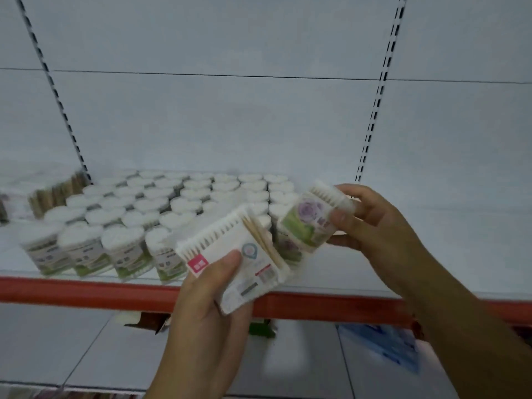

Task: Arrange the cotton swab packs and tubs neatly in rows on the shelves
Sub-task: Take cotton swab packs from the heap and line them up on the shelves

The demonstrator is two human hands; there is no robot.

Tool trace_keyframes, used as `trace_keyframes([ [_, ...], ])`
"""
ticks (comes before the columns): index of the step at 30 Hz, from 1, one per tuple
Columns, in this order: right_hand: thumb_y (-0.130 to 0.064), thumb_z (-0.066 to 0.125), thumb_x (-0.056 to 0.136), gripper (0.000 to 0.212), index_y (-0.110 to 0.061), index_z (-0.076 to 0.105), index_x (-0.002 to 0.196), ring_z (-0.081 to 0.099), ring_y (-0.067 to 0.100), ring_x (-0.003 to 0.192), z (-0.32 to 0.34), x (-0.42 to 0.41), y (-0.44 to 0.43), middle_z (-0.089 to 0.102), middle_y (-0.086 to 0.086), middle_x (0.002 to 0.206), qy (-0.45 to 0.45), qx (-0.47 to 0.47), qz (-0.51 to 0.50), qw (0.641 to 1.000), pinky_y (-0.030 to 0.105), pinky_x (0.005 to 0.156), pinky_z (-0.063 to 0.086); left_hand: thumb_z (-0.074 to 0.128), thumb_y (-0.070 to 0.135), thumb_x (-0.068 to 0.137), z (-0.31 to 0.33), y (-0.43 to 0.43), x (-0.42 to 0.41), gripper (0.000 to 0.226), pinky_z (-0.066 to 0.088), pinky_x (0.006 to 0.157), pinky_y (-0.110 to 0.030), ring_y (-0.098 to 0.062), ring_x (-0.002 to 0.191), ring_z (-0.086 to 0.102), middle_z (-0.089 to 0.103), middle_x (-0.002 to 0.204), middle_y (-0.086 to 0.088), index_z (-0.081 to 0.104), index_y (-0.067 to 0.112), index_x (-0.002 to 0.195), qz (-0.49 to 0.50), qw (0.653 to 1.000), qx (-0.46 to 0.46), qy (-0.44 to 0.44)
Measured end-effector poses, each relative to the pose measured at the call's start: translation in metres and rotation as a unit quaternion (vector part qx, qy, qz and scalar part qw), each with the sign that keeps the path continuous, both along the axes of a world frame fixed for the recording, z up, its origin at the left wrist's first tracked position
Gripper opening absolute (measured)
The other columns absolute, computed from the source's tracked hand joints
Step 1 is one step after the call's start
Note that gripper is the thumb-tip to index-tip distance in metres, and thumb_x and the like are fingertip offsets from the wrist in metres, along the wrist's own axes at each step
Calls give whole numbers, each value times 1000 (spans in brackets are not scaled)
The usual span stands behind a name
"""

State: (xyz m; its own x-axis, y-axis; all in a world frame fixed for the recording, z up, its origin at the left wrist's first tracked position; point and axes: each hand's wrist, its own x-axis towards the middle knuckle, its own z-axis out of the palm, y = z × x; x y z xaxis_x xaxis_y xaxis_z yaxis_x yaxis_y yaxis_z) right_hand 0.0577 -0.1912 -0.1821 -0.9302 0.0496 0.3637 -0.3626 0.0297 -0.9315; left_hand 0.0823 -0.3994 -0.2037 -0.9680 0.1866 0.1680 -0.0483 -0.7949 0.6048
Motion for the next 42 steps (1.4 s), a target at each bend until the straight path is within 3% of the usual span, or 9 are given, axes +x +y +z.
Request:
trace_keyframes([
  [9,-33,71,75,31,-39,65,105,56,8,111,-26,-21,33,54,-16,116,-11,307,17,952,26,76,56,95,23,25,-3,-26,-4,73,58,66,-36,-26,97,71,72,111,-12,79,13,95,-25,998,-44,-42],
  [13,-8,70,83,39,-34,64,111,53,3,114,-44,-30,33,49,-12,125,23,309,35,950,20,81,54,95,19,24,1,-18,-4,62,59,60,-36,-27,89,73,73,104,-15,80,10,84,-16,993,-84,-78],
  [18,-64,65,74,53,-57,50,125,47,-5,119,-60,-28,43,40,-32,131,82,363,6,928,15,94,46,67,7,61,3,-5,-6,36,61,65,-38,-28,81,73,73,99,-18,75,3,95,7,986,-111,-127],
  [21,-52,61,69,45,-56,59,113,57,-2,107,-31,-27,28,58,-25,120,127,179,-10,976,18,86,47,74,-3,64,2,-24,-10,41,58,78,-43,-31,89,72,71,105,-21,71,-1,105,21,983,-132,-128],
  [23,-58,64,77,31,-41,68,102,62,12,106,-6,-29,-1,68,-13,109,171,58,46,983,27,81,52,70,2,63,1,-45,-11,35,57,81,-42,-32,89,71,71,105,-22,74,0,98,39,981,-145,-122],
  [26,-76,65,68,49,-39,68,101,65,28,97,21,-29,-79,70,-7,104,184,134,114,967,43,73,55,76,5,60,1,-88,-10,37,59,78,-39,-31,86,71,71,103,-23,75,2,97,42,980,-179,-74],
  [29,-82,63,57,61,-56,56,112,64,1,101,38,-28,-175,65,-24,111,160,270,181,932,23,78,55,77,1,64,2,-151,-11,36,58,80,-39,-33,92,70,71,104,-22,76,6,99,72,973,-216,-44],
  [35,-30,78,74,27,-42,62,92,66,1,71,60,-60,-340,68,-18,90,98,368,214,899,19,64,52,79,0,67,15,-295,-27,28,58,73,-34,-29,87,71,74,97,-17,77,10,92,139,938,-317,-4],
  [42,-25,81,73,23,-28,63,87,68,14,79,69,-117,-446,66,-6,87,43,435,192,879,38,77,57,67,-1,84,22,-394,-82,20,52,60,-19,-12,74,71,76,85,-2,71,14,96,146,896,-418,34],
])
